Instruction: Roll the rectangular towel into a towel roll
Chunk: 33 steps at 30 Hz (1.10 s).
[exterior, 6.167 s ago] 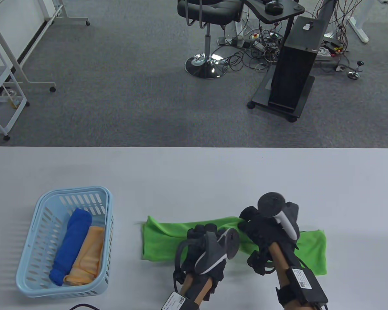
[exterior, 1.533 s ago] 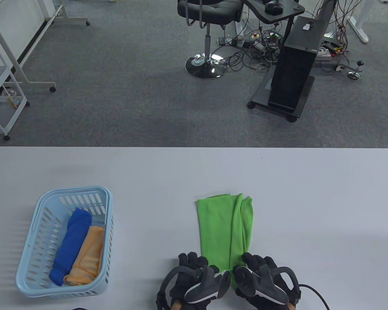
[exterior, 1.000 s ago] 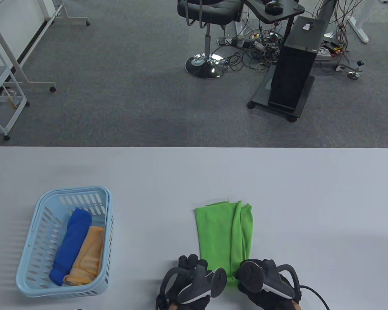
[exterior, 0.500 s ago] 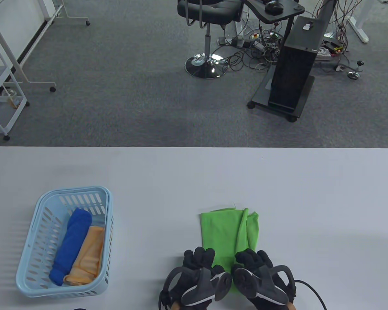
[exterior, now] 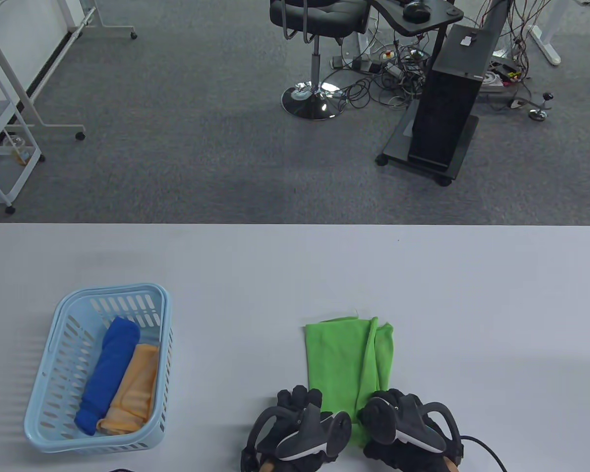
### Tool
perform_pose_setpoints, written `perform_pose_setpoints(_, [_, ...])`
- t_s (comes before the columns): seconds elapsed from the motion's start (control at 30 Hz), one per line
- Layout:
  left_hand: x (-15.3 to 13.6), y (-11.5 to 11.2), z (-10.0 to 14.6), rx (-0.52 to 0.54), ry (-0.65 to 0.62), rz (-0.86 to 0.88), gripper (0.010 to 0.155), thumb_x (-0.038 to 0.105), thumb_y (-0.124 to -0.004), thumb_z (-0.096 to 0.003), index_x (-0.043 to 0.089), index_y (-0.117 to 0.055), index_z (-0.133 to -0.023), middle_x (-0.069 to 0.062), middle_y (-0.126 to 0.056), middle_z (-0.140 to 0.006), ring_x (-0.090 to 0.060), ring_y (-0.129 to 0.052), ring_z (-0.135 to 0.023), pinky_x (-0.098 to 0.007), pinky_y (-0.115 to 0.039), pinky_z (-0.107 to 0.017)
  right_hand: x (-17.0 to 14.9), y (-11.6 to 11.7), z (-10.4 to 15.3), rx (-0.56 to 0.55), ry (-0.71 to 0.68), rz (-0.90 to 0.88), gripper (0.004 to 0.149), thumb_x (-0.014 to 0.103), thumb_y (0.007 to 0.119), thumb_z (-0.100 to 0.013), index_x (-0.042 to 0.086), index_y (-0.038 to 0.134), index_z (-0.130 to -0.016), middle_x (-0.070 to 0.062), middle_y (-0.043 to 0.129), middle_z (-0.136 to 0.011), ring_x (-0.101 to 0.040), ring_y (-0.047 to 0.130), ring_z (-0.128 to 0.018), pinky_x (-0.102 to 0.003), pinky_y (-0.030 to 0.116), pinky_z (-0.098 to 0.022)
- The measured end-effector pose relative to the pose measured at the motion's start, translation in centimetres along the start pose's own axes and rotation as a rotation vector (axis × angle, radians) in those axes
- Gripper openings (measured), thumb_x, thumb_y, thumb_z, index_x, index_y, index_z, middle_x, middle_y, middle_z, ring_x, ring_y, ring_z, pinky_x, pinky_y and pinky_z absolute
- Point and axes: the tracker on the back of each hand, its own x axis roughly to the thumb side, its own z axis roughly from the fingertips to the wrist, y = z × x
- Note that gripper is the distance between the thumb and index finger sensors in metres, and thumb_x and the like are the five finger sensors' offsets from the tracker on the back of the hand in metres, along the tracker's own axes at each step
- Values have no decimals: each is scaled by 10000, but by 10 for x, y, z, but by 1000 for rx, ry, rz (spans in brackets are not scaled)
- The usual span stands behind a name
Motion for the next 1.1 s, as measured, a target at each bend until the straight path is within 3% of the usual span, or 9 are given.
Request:
perform_pose_setpoints(0.17, [3, -1, -3, 29, 21, -20, 667, 493, -857, -317, 171, -761, -894, -140, -548, -1102, -440, -510, -1008, -673, -445, -693, 0, 2, -1, -36, 8, -26, 709, 448, 803, -254, 242, 664, -917, -103, 507, -1017, -346, 562, -971, -603, 498, -700])
perform_pose_setpoints(0.33, [-4, -2, -1, 39, 21, 75, 594, 437, -778, -382, 126, -783, -888, -133, -607, -1074, -433, -550, -994, -666, -470, -685, -9, 1, 1, -58, 3, -122, 654, 461, 732, -274, 242, 731, -891, -88, 556, -997, -335, 601, -954, -597, 514, -692])
perform_pose_setpoints(0.43, [-11, 0, 2, 37, 22, 134, 561, 429, -748, -382, 137, -830, -854, -110, -662, -1055, -426, -557, -1000, -692, -433, -686, -13, -3, 3, -117, -28, -203, 635, 495, 706, -252, 177, 870, -777, -47, 732, -894, -295, 768, -862, -554, 618, -655])
perform_pose_setpoints(0.53, [-18, 1, 5, 68, 21, 198, 543, 431, -705, -382, 125, -906, -782, -122, -652, -1056, -429, -543, -1000, -692, -433, -682, -15, -6, 6, -129, -27, -203, 625, 539, 664, -262, 200, 922, -720, -29, 764, -871, -277, 793, -846, -559, 617, -655])
perform_pose_setpoints(0.7, [-16, 1, 1, 59, 36, 177, 546, 451, -688, -392, 103, -952, -720, -129, -628, -1069, -433, -524, -1004, -688, -430, -685, -13, -7, 5, -206, -9, -177, 657, 462, 786, -254, 264, 703, -875, -52, 578, -973, -297, 642, -935, -578, 538, -693])
perform_pose_setpoints(0.77, [-16, 2, -1, 73, 54, 170, 547, 463, -692, -394, 100, -959, -705, -130, -630, -1069, -435, -523, -1004, -688, -428, -686, -10, -10, 4, -262, -32, -224, 585, 396, 835, -252, 273, 705, -809, -41, 572, -960, -290, 643, -928, -575, 538, -691])
perform_pose_setpoints(0.87, [-21, 5, -2, 104, 94, 191, 539, 495, -716, -378, 168, -927, -750, -121, -632, -1076, -431, -536, -1007, -690, -432, -690, -6, -8, 0, -280, 3, -120, 475, 385, 841, -240, 247, 806, -693, -18, 659, -911, -274, 716, -892, -565, 578, -677])
perform_pose_setpoints(1.0, [-34, 21, 8, 320, 141, 296, 496, 432, -758, -390, 301, -812, -866, -136, -658, -1066, -449, -589, -990, -694, -450, -685, -4, -8, 0, -281, 26, -80, 474, 390, 789, -270, 254, 866, -717, -48, 697, -909, -298, 752, -876, -561, 612, -662])
perform_pose_setpoints(1.1, [-30, 23, 14, 331, 38, 338, 497, 441, -741, -396, 392, -774, -890, -137, -648, -1073, -447, -577, -997, -700, -431, -684, -8, -12, 0, -210, 33, -167, 561, 492, 724, -276, 231, 894, -744, -89, 655, -958, -339, 708, -906, -578, 592, -666])
